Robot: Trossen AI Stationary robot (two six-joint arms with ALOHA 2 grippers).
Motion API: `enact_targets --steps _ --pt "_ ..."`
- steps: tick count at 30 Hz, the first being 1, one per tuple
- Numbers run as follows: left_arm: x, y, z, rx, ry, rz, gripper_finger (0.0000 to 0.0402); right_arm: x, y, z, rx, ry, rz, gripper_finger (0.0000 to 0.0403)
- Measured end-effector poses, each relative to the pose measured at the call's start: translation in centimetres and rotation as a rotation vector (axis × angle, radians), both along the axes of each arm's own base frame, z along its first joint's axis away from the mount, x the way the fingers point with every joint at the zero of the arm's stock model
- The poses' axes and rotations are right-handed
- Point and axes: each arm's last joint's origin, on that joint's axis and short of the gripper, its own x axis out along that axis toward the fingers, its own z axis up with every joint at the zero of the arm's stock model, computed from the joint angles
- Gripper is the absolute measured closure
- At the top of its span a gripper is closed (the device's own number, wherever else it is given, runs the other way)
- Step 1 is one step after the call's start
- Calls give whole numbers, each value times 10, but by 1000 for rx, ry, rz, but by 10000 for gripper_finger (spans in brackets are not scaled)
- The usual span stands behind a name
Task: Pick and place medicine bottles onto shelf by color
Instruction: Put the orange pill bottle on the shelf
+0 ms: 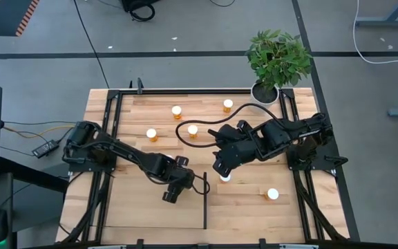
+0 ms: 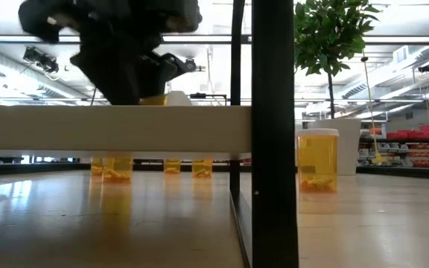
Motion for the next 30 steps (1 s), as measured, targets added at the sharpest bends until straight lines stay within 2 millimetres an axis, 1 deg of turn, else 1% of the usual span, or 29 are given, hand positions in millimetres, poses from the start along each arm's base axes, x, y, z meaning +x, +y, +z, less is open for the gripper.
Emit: enact_targets --steps 2,5,9,11,13,16,18,21,25,27,30 --pt "-4 2 10 -22 -20 36 207 0 0 0 -4 3 6 160" --pt "-12 5 33 -74 -83 94 194 -1 0 1 -8 2 12 160" --pt "-30 11 70 -164 -178 182 200 -4 -2 4 -11 -13 13 160" --pt "-39 14 91 -226 -255 220 207 -7 -2 9 -11 -37 29 160" --pt "-49 18 110 -289 -334 249 211 -5 0 16 -4 -94 71 160" --pt "-61 24 138 -371 -481 306 208 3 7 24 22 -188 191 158" --pt "-67 27 152 -409 -564 328 203 7 10 30 32 -251 241 154" --pt "-75 30 165 -440 -632 342 198 13 8 35 31 -312 258 139" --pt "-74 30 165 -438 -634 336 204 24 -1 37 102 -355 301 111" --pt "-74 28 165 -440 -639 330 208 31 -2 31 153 -337 337 100" --pt "-70 29 164 -420 -654 329 209 45 -1 15 220 -259 390 93"
